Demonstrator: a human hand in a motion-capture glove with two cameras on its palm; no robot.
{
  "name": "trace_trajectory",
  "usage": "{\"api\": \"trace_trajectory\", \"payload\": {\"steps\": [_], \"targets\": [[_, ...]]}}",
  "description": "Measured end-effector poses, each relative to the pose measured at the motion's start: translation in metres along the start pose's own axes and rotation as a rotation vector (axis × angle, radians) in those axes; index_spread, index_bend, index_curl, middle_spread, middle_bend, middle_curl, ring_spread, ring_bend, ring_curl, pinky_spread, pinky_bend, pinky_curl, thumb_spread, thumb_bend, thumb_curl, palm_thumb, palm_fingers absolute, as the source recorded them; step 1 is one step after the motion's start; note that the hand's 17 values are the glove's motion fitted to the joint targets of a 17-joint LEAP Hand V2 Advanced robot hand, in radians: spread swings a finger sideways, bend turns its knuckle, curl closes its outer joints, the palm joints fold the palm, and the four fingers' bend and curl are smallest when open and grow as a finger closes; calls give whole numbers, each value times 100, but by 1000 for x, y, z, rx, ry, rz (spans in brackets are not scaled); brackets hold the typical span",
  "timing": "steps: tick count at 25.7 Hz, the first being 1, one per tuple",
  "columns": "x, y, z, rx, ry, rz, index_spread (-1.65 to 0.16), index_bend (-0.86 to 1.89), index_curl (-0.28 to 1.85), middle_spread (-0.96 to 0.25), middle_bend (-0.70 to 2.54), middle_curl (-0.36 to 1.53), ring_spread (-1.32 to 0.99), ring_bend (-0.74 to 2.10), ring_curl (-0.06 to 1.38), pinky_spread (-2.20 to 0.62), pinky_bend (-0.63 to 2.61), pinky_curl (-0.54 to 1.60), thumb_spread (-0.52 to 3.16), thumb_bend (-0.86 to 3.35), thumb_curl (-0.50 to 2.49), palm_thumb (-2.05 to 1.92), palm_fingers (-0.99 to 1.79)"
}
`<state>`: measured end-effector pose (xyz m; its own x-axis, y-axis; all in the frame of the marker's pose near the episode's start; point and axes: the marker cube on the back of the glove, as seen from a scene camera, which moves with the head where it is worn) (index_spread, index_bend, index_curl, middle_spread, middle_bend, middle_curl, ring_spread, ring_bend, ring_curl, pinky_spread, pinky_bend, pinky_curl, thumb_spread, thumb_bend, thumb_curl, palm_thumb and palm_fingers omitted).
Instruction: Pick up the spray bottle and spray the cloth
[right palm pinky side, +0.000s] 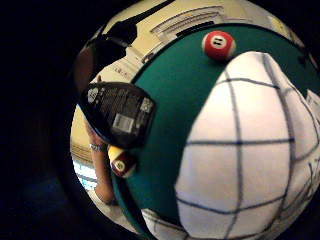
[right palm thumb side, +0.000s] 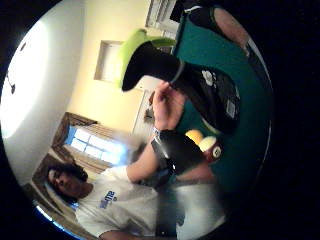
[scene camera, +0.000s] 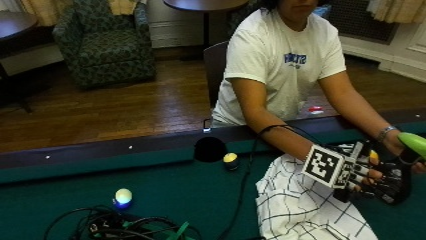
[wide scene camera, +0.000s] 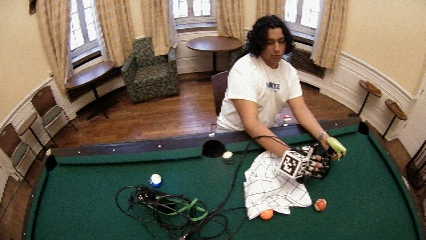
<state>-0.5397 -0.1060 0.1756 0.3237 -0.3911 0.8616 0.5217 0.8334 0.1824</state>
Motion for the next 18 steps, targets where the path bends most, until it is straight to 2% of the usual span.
{"api": "trace_trajectory", "payload": {"steps": [10, 18], "targets": [[-26, 57, -21, -172, 219, -181, -44, 13, 36, -17, 21, 37, -17, 34, 33, 18, 33, 37, 100, -4, 47, 47, 40], [-46, 111, -29, -420, 443, -288, -46, 14, 33, -17, 19, 36, -17, 32, 32, 20, 30, 35, 101, -4, 42, 44, 37]]}}
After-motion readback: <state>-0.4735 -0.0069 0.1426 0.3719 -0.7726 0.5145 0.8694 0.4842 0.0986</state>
